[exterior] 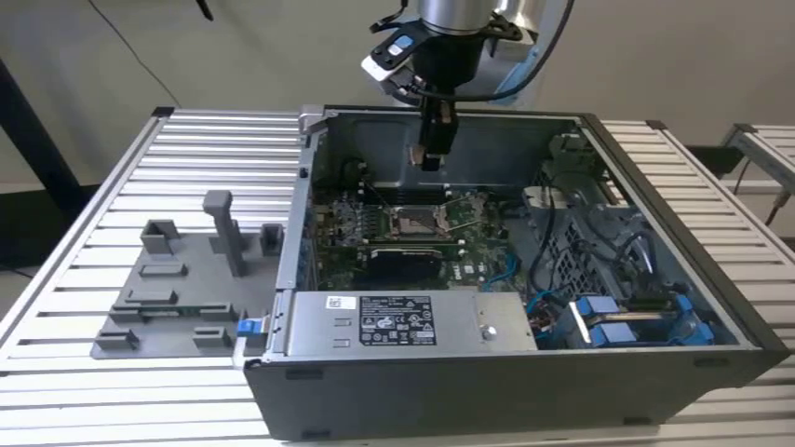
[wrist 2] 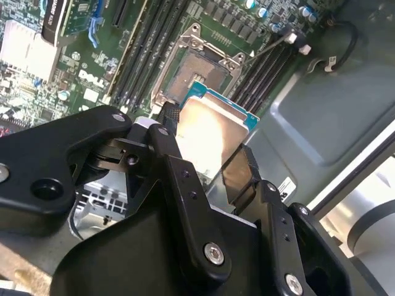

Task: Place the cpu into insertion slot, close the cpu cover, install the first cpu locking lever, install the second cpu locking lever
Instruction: 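Place the cpu into insertion slot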

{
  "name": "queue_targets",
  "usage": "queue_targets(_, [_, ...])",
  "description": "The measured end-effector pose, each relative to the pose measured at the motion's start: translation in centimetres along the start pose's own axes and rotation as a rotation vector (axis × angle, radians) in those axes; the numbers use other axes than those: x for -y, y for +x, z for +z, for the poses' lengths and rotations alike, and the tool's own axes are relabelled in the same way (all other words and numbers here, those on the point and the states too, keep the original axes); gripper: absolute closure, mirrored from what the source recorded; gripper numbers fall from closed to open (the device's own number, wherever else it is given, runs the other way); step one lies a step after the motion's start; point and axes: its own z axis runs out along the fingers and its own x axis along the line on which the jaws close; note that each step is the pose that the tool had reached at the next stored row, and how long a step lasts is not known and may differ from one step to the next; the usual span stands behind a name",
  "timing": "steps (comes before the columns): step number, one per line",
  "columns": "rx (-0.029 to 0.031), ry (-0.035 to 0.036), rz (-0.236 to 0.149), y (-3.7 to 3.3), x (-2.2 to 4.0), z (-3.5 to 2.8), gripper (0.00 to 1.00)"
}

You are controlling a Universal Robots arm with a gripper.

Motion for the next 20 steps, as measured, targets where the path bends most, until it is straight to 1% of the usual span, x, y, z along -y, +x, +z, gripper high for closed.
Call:
queue_targets(6, [-0.0002, -0.0002, 0.001, 0.00, 0.00, 0.02, 0.46])
queue_targets(9, [-0.0003, -0.0024, 0.001, -0.01, 0.00, 0.15, 0.46])
queue_targets(12, [-0.0002, -0.0064, 0.000, -0.01, -0.01, 0.47, 0.46])
queue_targets(16, [-0.0005, -0.0127, 0.000, -0.02, -0.02, 1.07, 0.46])
queue_targets(20, [-0.0005, -0.0151, 0.000, -0.03, -0.03, 1.67, 0.46])
